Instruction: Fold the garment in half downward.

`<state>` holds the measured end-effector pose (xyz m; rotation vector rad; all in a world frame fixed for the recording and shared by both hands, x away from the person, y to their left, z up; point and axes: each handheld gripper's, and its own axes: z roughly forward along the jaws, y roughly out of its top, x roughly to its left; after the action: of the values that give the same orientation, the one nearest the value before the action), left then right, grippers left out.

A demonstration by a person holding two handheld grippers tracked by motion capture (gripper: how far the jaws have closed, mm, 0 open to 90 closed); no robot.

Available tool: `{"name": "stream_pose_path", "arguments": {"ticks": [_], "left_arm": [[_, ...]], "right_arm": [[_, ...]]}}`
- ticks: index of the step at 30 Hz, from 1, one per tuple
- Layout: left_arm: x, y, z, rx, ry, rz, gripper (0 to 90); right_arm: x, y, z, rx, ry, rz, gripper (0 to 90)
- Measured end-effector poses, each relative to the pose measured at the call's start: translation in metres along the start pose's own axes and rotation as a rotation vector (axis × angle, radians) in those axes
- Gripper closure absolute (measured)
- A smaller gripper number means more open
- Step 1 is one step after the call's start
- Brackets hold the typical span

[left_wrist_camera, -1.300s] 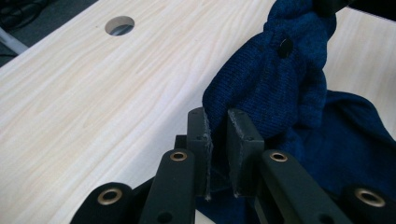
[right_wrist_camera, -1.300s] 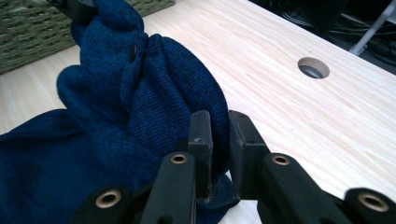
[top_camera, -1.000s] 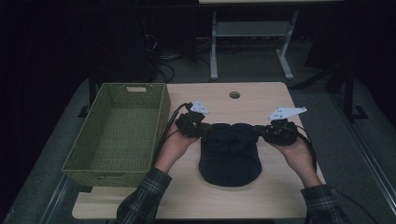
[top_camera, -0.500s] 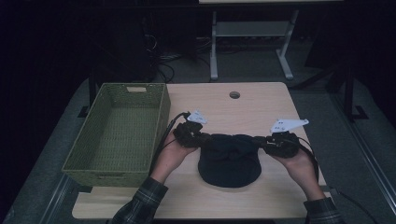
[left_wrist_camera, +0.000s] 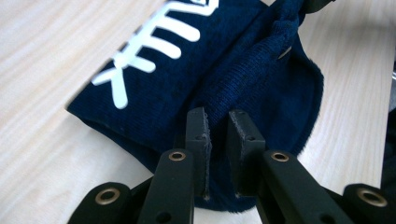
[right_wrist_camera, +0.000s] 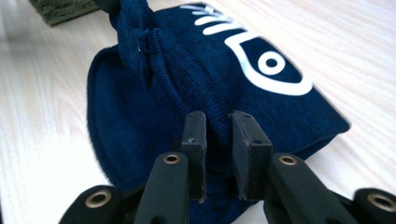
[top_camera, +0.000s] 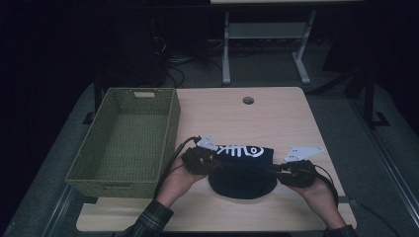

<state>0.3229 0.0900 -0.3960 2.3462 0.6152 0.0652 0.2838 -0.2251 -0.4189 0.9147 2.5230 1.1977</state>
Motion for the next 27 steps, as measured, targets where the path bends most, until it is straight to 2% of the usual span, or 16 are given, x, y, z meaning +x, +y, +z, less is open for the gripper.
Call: {"name": "stream_pose_path", "arguments": {"ticks": [8, 9, 12, 15, 16, 19, 23, 24, 25, 27], "left_arm": [[-0.014, -0.015, 0.007, 0.037, -0.023, 0.006, 79.7], [-0.017, -0.019, 0.010, 0.054, -0.029, 0.011, 79.8], [-0.020, -0.023, 0.012, 0.061, -0.033, 0.005, 80.3], [-0.022, -0.028, 0.015, 0.082, -0.041, 0.005, 80.4], [-0.024, -0.030, 0.016, 0.070, -0.041, -0.008, 80.4], [-0.026, -0.035, 0.018, 0.095, -0.047, 0.001, 80.5], [-0.029, -0.038, 0.019, 0.093, -0.049, 0.001, 79.9], [-0.029, -0.038, 0.019, 0.093, -0.049, 0.001, 78.8], [-0.030, -0.039, 0.015, 0.071, -0.057, -0.022, 77.6], [-0.029, -0.039, 0.012, 0.064, -0.062, -0.029, 76.7]], "right_arm": [[0.014, -0.016, 0.001, 0.023, 0.018, -0.010, 73.0], [0.018, -0.020, 0.002, 0.029, 0.027, -0.013, 72.1], [0.023, -0.025, 0.003, 0.033, 0.037, -0.030, 71.3], [0.026, -0.028, 0.004, 0.039, 0.042, -0.026, 70.5], [0.028, -0.030, 0.004, 0.042, 0.053, -0.026, 69.8], [0.031, -0.034, 0.006, 0.046, 0.064, -0.037, 68.2], [0.035, -0.037, 0.005, 0.037, 0.077, -0.026, 63.8], [0.034, -0.038, 0.004, 0.028, 0.080, -0.037, 62.3], [0.035, -0.039, 0.002, 0.029, 0.080, -0.025, 61.3], [0.034, -0.039, 0.000, 0.022, 0.080, -0.025, 60.6]]}}
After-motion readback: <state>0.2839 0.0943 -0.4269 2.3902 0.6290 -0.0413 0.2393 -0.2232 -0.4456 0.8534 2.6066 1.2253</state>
